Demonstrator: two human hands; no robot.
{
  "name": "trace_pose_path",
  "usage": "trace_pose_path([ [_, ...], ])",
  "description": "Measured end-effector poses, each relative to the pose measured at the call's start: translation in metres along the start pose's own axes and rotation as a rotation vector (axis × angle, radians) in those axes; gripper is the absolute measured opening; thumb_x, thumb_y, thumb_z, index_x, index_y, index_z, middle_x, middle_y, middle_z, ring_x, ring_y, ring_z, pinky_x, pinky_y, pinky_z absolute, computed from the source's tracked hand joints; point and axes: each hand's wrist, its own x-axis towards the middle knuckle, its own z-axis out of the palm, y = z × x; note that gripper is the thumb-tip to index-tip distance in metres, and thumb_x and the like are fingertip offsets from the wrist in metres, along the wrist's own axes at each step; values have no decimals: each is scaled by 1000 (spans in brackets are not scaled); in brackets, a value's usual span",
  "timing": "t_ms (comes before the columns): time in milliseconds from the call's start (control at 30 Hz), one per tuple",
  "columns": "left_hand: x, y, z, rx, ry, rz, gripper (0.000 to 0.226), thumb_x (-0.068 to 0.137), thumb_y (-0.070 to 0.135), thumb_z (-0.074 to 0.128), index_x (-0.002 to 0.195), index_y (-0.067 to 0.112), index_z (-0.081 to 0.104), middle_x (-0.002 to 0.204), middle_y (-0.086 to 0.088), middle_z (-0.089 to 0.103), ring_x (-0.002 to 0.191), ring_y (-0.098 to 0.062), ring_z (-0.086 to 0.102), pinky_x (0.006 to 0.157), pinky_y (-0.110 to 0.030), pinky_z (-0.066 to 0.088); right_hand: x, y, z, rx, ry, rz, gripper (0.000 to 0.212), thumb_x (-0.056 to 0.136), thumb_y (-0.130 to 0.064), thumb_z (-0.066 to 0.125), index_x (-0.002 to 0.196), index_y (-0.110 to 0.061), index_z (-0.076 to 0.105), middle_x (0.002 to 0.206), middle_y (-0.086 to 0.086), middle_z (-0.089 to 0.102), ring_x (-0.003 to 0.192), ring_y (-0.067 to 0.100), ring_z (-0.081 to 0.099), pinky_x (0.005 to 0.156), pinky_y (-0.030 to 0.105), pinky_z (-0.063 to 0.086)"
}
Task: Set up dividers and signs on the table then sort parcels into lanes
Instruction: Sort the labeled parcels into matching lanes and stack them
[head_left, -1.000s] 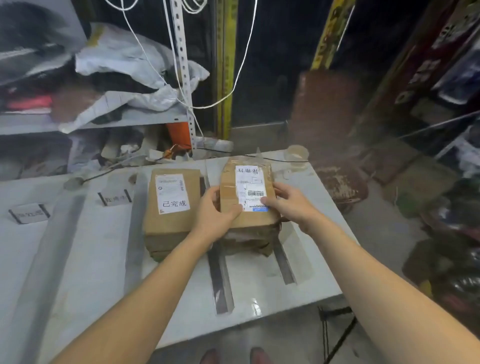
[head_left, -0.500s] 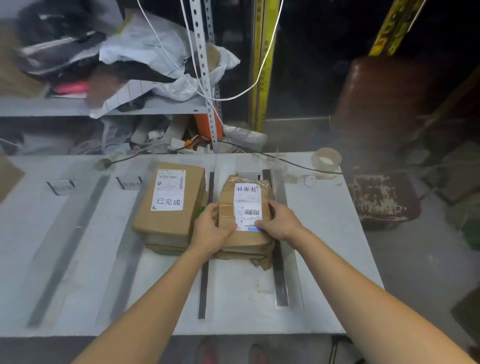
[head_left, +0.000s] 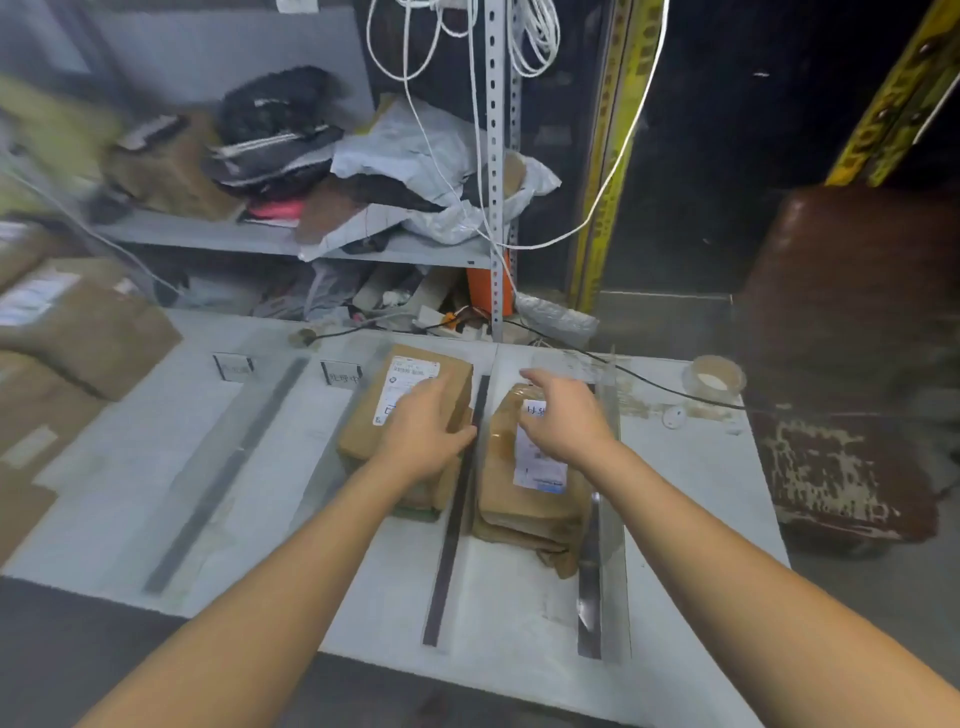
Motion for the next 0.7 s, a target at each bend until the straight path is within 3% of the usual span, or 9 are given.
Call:
trace_pose_path([
  [167,-10,-22,-83,435,168,-10,73,89,44,62,152,24,30,146,-1,47,130,-28,46,99,-44,46,14,-69,0,-136,2,-213,61,89,-32,65,146,-27,44,139,1,58,128,27,52,103,44,46],
  [300,-30,-65,-150,585,297,-58,57,89,47,58,138,23,44,134,-2,56,119,-28,53,93,-40,45,24,-133,12,-267,35,-333,65,88,-41,64,147,-24,43,143,1,55,127,29,51,101,43,45],
  [367,-43,-96,-182,620,323,-124,54,90,52,56,132,21,47,130,-1,57,117,-28,54,89,-39,47,24,-166,25,-297,59,-379,64,88,-40,64,146,-24,43,142,1,56,126,28,53,99,42,46],
  [467,-62,-152,-225,644,344,-210,56,90,53,54,133,18,47,131,-4,58,118,-30,53,94,-40,48,23,-221,55,-314,56,-419,63,87,-40,65,145,-25,44,135,2,60,122,27,55,95,41,46],
  [600,-90,-227,-286,708,342,-308,67,91,56,53,145,19,38,133,-6,54,122,-27,52,98,-37,43,16,-300,105,-376,37,-461,62,86,-41,63,144,-25,45,140,2,56,125,28,53,96,40,44],
  [700,-109,-282,-332,708,327,-327,61,90,55,55,138,19,42,130,-6,56,119,-27,53,95,-38,43,11,-363,141,-392,26,-466,63,87,-42,62,145,-25,43,143,0,54,126,27,53,95,39,45],
])
